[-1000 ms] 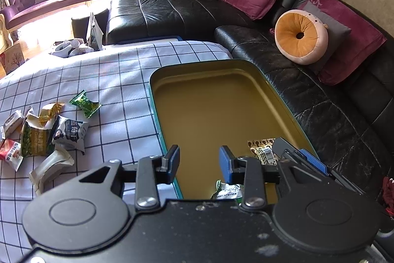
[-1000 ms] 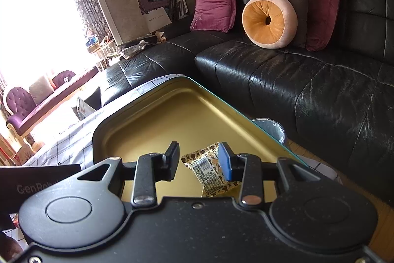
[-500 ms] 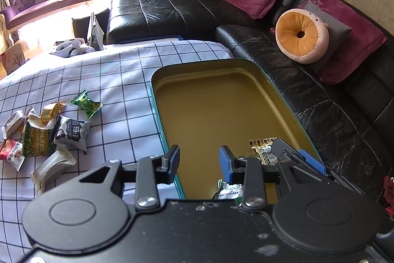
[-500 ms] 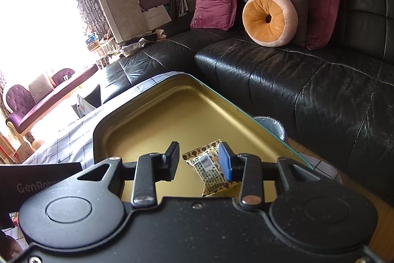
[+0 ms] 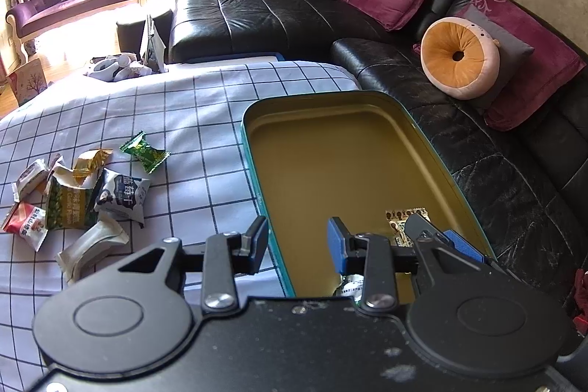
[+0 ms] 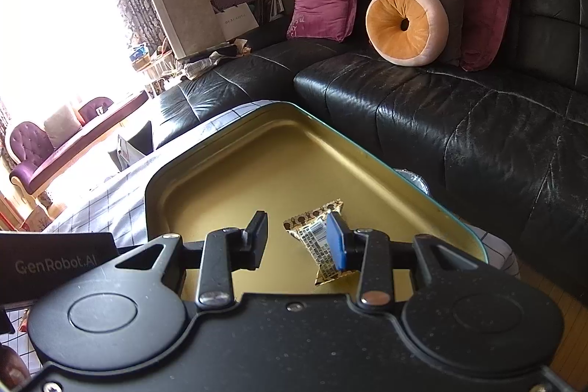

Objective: Organize snacks
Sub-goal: 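Open the right gripper to drop the yellow packet into the tray while the left drops the green packet, then move both empty tools back over the snack pile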

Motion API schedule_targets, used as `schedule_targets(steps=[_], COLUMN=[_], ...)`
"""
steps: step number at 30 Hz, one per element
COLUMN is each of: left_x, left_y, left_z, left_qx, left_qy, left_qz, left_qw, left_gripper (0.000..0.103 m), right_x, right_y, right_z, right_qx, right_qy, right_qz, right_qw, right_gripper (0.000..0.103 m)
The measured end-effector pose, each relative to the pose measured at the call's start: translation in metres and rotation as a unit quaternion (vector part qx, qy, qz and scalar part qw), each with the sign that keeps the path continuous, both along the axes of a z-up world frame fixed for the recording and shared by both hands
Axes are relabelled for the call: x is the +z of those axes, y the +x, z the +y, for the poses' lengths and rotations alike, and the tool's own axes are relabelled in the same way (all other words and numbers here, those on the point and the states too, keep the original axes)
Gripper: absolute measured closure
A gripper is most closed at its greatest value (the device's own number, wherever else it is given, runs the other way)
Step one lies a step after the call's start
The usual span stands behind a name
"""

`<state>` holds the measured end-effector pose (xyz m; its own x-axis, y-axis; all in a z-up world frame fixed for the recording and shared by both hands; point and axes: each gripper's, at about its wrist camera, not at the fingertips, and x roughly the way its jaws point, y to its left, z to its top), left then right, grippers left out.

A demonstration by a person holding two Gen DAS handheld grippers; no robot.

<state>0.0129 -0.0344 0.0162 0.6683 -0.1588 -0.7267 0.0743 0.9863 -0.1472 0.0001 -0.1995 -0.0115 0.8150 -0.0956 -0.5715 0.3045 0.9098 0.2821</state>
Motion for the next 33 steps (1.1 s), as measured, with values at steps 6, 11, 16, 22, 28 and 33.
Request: schedule_targets(steps=[6, 11, 16, 22, 28, 33], left_x=[0.0, 0.002, 0.003, 0.001, -0.003, -0.005], left_y=[0.002, 0.002, 0.001, 0.001, 0.002, -0.001], left_z=[0.008, 0.016, 0.028, 0.049, 0.084, 0.121], left_qx=[0.013, 0.026, 0.04, 0.065, 0.102, 0.142], left_qy=[-0.001, 0.0, 0.002, 0.016, 0.014, 0.027], left_qz=[0.004, 0.004, 0.005, 0.005, 0.012, 0.012], left_qw=[0.9999, 0.9996, 0.9992, 0.9978, 0.9946, 0.9894], left_gripper=[0.068, 0.068, 0.068, 0.068, 0.068, 0.068], right_x=[0.0, 0.0, 0.0, 0.0, -0.001, -0.001], right_y=[0.001, 0.002, 0.002, 0.005, 0.009, 0.011], right_z=[0.005, 0.008, 0.017, 0.029, 0.049, 0.068], right_qx=[0.003, 0.005, 0.016, 0.027, 0.047, 0.063], right_qy=[-0.001, 0.003, 0.005, 0.009, 0.005, 0.0], right_qz=[0.004, 0.006, 0.006, 0.007, 0.011, 0.01], right_qw=[1.0, 1.0, 1.0, 1.0, 0.999, 0.998], right_gripper=[0.056, 0.056, 0.056, 0.056, 0.056, 0.056])
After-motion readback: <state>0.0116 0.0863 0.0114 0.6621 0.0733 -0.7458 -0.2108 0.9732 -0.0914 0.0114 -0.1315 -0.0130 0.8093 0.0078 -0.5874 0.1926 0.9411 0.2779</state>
